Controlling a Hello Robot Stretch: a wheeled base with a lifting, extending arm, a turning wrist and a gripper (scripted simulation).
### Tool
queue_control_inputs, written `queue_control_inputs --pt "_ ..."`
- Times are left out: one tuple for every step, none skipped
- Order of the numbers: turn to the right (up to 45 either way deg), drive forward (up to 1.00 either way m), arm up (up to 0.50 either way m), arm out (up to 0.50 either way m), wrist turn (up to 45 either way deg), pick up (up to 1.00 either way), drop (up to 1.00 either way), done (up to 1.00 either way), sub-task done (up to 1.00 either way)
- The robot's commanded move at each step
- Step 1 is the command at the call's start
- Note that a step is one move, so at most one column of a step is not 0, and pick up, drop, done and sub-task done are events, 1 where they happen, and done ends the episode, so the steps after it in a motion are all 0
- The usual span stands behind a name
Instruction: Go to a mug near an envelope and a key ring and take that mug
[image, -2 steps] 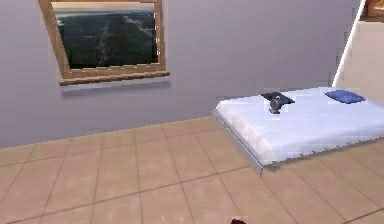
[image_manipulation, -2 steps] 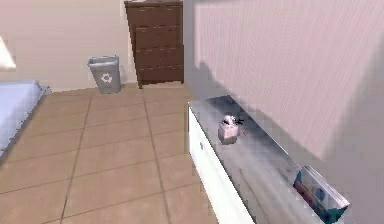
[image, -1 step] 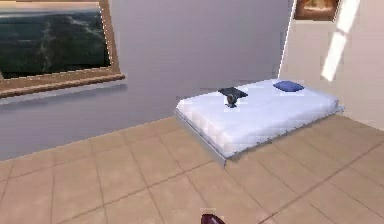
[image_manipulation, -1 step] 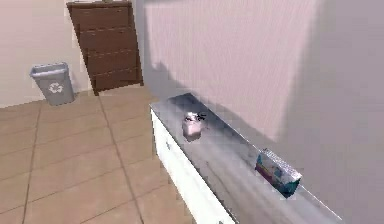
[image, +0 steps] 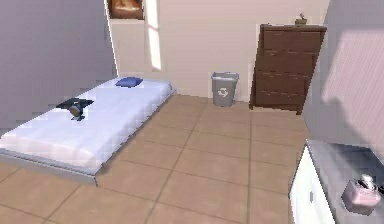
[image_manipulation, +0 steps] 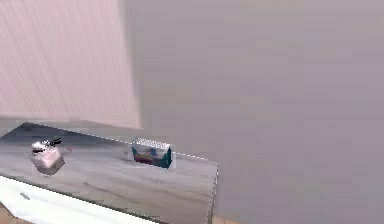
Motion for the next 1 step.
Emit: queue_control_inputs --pt "18.0 0.00 0.00 0.00 0.0 0.00 0.00 0.00 0.00"
